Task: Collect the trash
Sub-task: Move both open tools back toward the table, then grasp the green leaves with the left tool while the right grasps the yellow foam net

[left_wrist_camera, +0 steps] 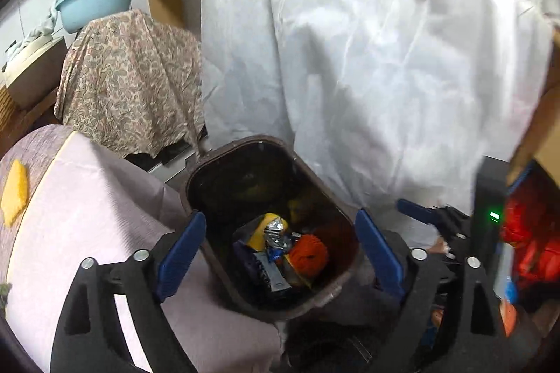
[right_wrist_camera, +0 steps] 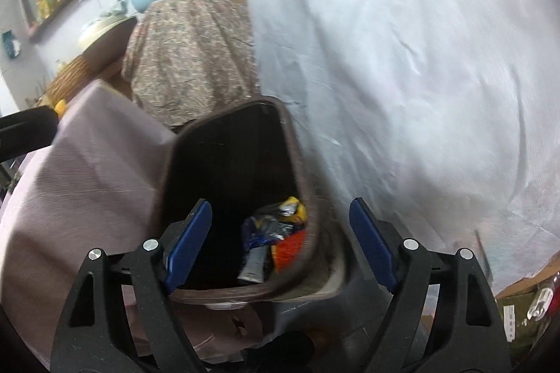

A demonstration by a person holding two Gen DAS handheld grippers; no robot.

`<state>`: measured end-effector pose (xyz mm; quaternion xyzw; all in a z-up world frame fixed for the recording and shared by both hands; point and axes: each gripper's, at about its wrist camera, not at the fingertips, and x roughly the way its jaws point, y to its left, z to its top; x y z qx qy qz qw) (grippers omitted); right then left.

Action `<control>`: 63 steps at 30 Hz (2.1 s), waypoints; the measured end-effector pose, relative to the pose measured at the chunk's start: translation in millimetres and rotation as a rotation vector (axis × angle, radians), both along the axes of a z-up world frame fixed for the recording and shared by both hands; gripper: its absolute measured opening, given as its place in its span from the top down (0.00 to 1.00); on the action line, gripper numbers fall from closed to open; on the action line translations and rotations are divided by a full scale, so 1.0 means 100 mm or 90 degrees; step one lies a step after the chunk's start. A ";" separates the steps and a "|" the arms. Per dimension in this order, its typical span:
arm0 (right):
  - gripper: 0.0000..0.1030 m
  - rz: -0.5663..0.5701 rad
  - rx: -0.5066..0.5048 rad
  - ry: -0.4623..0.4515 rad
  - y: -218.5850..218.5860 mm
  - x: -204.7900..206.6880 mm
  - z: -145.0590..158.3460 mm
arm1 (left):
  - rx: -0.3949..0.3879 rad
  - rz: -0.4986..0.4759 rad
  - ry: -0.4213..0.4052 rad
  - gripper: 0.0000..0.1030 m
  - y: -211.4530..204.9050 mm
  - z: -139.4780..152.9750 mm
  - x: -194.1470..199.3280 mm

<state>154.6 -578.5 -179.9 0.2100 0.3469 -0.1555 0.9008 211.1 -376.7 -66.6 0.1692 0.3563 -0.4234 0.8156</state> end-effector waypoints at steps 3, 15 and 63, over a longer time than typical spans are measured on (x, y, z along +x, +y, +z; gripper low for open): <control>0.22 0.027 -0.015 -0.014 0.18 0.04 0.16 | -0.048 0.003 0.014 0.08 0.30 0.11 0.00; 0.22 0.167 -0.037 -0.070 1.17 0.47 0.85 | -0.135 0.130 -0.068 0.05 1.74 0.42 0.06; 0.84 0.386 -0.072 0.072 3.15 3.31 1.11 | -0.107 0.318 0.027 0.18 3.65 0.12 1.29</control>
